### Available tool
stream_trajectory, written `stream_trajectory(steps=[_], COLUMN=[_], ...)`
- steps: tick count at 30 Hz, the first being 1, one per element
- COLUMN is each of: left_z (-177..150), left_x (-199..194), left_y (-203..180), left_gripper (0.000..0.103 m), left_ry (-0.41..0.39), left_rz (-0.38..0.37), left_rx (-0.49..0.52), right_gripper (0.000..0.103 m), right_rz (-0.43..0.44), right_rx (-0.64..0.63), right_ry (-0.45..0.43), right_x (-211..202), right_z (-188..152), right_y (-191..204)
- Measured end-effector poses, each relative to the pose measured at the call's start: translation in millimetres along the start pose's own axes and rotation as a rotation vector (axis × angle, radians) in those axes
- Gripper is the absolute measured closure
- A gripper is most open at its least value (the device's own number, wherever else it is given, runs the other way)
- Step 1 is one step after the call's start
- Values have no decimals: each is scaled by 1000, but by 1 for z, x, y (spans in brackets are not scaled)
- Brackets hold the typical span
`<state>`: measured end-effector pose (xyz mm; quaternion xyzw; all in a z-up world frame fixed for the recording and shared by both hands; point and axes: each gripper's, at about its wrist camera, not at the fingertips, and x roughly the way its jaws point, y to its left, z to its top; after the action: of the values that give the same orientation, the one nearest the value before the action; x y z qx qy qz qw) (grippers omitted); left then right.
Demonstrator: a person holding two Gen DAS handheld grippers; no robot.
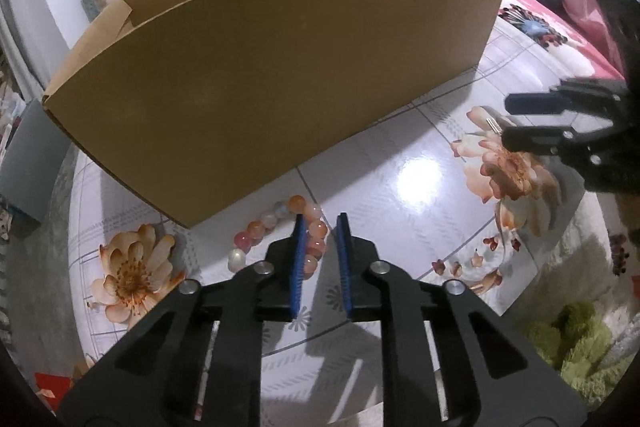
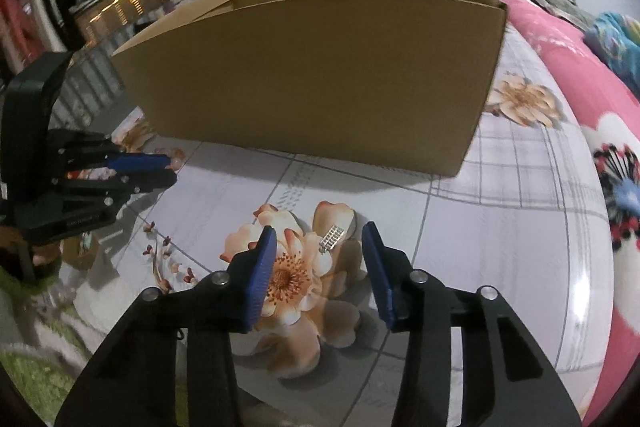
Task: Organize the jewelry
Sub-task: 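Close the left tool on the pink bead bracelet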
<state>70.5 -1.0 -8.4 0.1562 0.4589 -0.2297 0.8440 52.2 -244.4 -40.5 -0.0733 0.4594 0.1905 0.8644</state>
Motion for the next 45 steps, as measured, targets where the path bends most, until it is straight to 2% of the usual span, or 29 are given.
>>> stream_trajectory(steps=[10,15,24,29,37,45], left_z=[0,0,-1,-1,-1,-1], left_x=[0,0,-1,0,0,0], left_y=[-3,-3,-2,-2,-3,-2], left_gripper=[94,94,94,94,94,94], left_ry=[-9,-12,-14,-14,-14,-14], left_rz=[-11,-13,-15,-15,-14,-15], left_rx=[13,7,5,1,0,1], right_gripper=[68,69,73,73,73,73], right_rz=[86,130,124,133,79,108], right_rx=[-195,-161,-97,-101,-149,-148], right_ry=[83,105,112,129,92,128], right_x=[15,18,10,11,16,19], right_z=[16,18,7,6,19,15], right_y=[-4,-10,-4,4,0,4])
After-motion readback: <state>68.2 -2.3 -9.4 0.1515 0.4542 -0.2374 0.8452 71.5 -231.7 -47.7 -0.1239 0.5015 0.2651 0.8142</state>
